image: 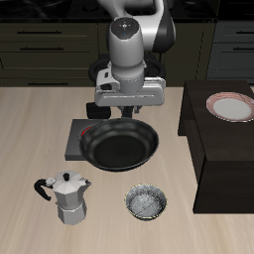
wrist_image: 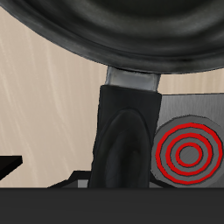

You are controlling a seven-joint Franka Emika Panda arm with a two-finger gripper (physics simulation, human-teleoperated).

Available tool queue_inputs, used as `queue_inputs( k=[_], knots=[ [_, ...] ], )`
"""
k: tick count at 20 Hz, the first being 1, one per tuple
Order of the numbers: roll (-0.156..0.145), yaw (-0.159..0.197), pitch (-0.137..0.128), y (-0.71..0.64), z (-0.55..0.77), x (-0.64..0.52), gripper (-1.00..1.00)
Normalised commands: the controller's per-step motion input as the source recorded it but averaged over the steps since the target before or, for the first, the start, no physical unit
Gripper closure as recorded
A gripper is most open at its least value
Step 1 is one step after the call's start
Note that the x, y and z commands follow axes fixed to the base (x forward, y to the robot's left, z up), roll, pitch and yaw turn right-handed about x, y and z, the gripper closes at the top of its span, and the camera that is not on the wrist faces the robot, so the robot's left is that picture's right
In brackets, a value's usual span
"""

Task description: Place the frypan on the top layer of the shelf

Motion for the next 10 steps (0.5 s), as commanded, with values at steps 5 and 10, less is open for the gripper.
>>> queue_inputs(
  k=[5,10],
  knots=[
    [-0.007,0.116,-0.020,-0.28,0.09,0.01,1.00],
    [-0.012,0.049,-0.012,-0.17,0.02,0.03,1.00]
  ],
)
